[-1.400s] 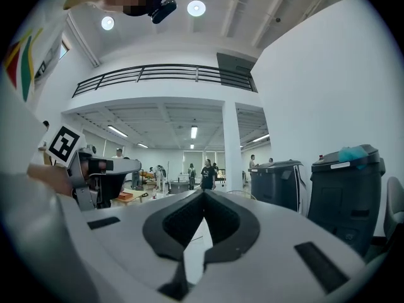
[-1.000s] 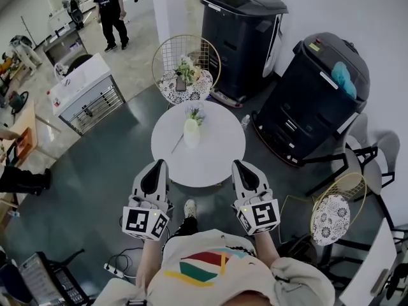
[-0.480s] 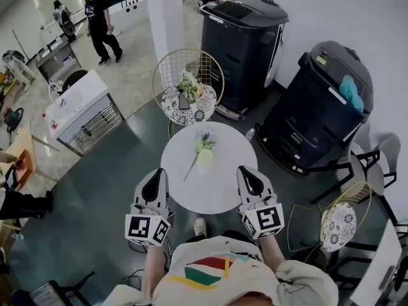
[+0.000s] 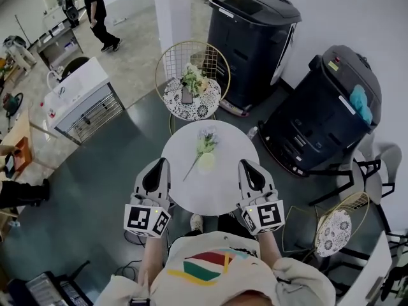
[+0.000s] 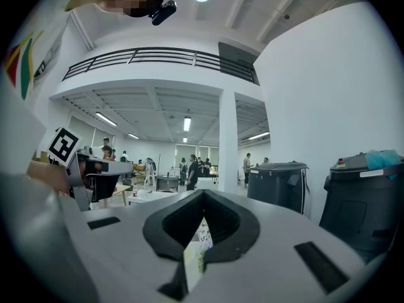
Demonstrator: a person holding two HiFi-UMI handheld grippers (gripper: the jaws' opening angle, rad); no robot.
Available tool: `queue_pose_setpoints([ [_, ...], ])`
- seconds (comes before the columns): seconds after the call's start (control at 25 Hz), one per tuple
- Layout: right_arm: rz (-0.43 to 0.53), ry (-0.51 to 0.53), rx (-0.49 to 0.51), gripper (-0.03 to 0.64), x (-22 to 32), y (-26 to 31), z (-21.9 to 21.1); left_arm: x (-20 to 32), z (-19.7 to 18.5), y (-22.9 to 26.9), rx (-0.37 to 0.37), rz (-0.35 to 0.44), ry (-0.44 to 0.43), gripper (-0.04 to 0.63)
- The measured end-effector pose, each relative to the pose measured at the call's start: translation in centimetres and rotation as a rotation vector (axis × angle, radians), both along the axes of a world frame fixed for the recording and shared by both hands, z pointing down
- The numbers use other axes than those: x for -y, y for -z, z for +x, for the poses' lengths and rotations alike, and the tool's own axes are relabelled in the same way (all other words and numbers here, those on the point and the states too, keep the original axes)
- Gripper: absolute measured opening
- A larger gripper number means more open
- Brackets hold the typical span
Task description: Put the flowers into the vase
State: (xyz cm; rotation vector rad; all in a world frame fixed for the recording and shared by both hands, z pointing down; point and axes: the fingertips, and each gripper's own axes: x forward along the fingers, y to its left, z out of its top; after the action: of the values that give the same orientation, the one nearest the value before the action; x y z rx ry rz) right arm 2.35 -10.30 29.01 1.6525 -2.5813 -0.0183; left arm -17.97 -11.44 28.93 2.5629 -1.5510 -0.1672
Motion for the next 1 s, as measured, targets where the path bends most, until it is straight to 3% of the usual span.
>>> queue_pose_setpoints([
  [0.32,-0.005,0.089,0.049,0.009,3.6,-0.1,2.5,2.3,3.2,0.3,0.009,0.008,0.052,0.008],
  [0.72,-0.033,0.082,0.078,0.009,6.6,-1.6,4.7,5.9,4.9,-0.6,0.052,-0.003,0.073,0.008],
  [1.0,-0.077,0.063,0.055,0.009,8.8,-3.3,6.2,11.5,6.4,-4.7,0.114,-0.106,0.006,0.008],
])
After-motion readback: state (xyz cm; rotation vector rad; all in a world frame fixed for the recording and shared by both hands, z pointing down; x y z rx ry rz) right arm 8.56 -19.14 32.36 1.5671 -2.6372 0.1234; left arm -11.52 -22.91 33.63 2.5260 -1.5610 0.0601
